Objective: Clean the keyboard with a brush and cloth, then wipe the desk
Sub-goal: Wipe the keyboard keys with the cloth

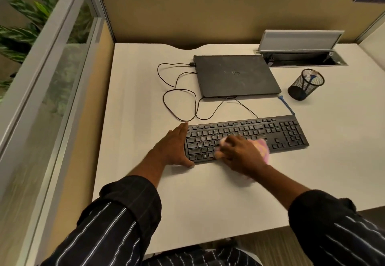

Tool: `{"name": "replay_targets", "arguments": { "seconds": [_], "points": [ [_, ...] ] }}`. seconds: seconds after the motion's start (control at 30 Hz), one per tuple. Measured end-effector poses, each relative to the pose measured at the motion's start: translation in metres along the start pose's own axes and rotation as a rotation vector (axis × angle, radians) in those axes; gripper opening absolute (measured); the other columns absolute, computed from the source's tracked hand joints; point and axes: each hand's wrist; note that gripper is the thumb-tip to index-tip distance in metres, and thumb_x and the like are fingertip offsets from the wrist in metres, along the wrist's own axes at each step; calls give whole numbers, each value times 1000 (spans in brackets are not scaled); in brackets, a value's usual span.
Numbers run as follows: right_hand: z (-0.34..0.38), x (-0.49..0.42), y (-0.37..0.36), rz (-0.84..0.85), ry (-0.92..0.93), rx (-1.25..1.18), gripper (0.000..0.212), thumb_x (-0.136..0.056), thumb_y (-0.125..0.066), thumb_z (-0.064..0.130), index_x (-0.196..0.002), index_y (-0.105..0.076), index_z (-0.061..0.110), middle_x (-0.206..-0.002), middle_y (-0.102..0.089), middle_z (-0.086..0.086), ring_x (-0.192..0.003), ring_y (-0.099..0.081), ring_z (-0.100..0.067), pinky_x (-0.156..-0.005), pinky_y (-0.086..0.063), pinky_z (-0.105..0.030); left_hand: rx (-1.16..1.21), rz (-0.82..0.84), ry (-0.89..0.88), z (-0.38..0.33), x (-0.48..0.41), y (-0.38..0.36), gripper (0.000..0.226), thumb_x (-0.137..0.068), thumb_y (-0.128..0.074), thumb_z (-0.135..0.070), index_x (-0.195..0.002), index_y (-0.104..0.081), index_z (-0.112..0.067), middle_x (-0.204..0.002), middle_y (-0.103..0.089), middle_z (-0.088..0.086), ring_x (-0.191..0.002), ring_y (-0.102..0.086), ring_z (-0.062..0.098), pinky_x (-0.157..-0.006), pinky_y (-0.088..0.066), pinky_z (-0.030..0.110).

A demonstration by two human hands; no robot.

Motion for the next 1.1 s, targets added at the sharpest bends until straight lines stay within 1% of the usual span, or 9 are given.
{"name": "replay_targets", "arguments": {
  "seconds": [0.1,0.23,0.3,0.4,0.53,0.67,0.8,0.93,1.1],
  "points": [
    [-34,9,6,-16,-278,27,22,-84,-64,39,-98,-71,23,-97,-59,-9,-87,-58,-31,-65,-53,-39,-6,4,2,0,-1,-1,144,-60,-89,-53,-159,5,-9,-168,-6,5,-151,-16,23,-123,-14,34],
    [17,-20,-8,-114,-667,-63,24,-90,-57,31,-94,-68,10,-103,-59,-18,-90,-54,-35,-78,-43,-40,-23,-2,7,1,-3,-3,145,-59,-88,-55,-159,6,-10,-168,-6,5,-151,-16,23,-125,-14,37],
    [60,-40,-18,-135,-649,-92,22,-89,-55,30,-88,-67,11,-96,-63,-19,-85,-55,-35,-76,-43,-39,-20,-9,4,0,-3,-3,143,-61,-88,-54,-159,5,-8,-168,-5,7,-152,-14,24,-124,-11,34],
    [108,-55,-27,-133,-469,-120,20,-77,-56,31,-73,-65,14,-78,-62,-16,-70,-56,-33,-63,-47,-34,-4,-22,-7,3,-4,-4,130,-73,-81,-53,-159,6,-9,-169,-3,8,-154,-9,20,-124,-6,34],
    [90,-52,-22,-83,-325,-169,17,-80,-67,26,-87,-67,11,-93,-63,-17,-85,-58,-35,-72,-48,-38,-11,5,2,5,-4,-4,136,-69,-83,-56,-159,8,-11,-169,0,6,-154,-7,21,-125,-8,35],
    [20,-44,-7,-175,-597,-141,21,-93,-56,26,-101,-66,9,-107,-61,-18,-99,-53,-32,-85,-41,-39,-13,-3,-12,3,-1,-2,142,-63,-88,-55,-159,7,-11,-168,-4,5,-152,-13,22,-123,-12,32],
    [-7,-48,-1,-169,-790,-64,26,-96,-48,27,-101,-65,8,-111,-60,-19,-101,-52,-31,-86,-40,-38,-12,5,1,3,-2,-2,144,-62,-87,-56,-159,9,-13,-169,-2,4,-153,-11,21,-125,-11,35],
    [36,-71,-6,-93,-688,-35,27,-93,-49,26,-103,-66,8,-109,-62,-18,-100,-54,-31,-85,-42,-38,-19,-2,19,2,-4,-4,145,-60,-87,-59,-159,9,-14,-169,-2,4,-153,-11,22,-125,-11,34],
    [98,-81,-17,-64,-236,-178,20,-82,-60,21,-85,-70,4,-86,-62,-21,-82,-57,-38,-72,-48,-42,-7,13,6,4,-4,-2,139,-67,-87,-55,-159,7,-10,-169,1,7,-155,-2,18,-124,-2,32]
  ]
}}
Point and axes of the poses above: each hand's wrist, its own x-axis away from the middle knuckle, its own y-axis out of the back of the hand, z = x × y
